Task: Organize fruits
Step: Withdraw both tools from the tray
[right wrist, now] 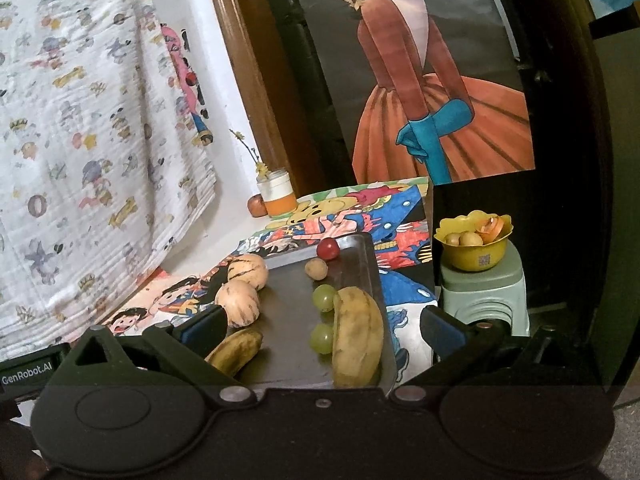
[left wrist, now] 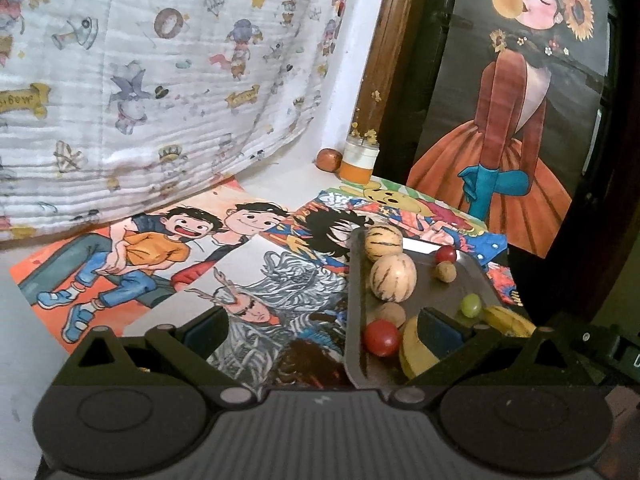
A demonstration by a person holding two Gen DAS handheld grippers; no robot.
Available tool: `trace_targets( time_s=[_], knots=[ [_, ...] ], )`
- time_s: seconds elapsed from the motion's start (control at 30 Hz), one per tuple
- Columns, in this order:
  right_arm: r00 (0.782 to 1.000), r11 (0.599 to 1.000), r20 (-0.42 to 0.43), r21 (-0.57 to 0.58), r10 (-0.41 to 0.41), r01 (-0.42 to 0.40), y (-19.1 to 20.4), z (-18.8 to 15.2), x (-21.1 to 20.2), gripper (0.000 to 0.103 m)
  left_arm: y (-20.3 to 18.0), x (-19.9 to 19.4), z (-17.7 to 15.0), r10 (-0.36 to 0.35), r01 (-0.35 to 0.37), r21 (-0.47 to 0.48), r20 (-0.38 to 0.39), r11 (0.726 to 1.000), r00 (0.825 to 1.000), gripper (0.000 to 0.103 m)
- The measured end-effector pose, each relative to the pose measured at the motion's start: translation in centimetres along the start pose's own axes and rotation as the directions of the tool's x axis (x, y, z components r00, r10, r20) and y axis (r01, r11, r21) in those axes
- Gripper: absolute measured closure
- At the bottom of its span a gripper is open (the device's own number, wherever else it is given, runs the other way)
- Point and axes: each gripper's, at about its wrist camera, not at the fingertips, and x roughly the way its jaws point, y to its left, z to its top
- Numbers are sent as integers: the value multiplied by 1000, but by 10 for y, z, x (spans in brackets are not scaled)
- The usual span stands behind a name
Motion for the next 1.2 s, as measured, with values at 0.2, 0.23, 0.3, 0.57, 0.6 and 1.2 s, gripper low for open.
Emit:
trace_targets(
  time_s=[0.2,0.23,0.3,0.57,0.6,1.2],
  knots=[
    [1000,999,-12,-38,-2,1,5,-4,-1,1,6,-6,-3,16,-16,12,3,1000,1000,0],
    [1000,999,-15,-43,-1,1,6,-4,0,1,7,-6,-4,18,-18,13,3,1000,1000,0],
    [1000,999,-20,-50,-2,1,8,-5,0,1,8,-7,-5,23,-23,16,-1,1000,1000,0],
    [1000,996,-24,-89,-3,1,13,-7,-3,1,12,-9,-9,35,-34,27,-7,999,999,0],
    [1000,996,-24,-93,-3,1,14,-7,-3,1,13,-9,-9,36,-35,30,-7,999,999,0],
    [999,988,-46,-154,-6,-1,18,-17,-9,1,17,-14,-21,59,-57,79,-23,995,998,0]
  ],
)
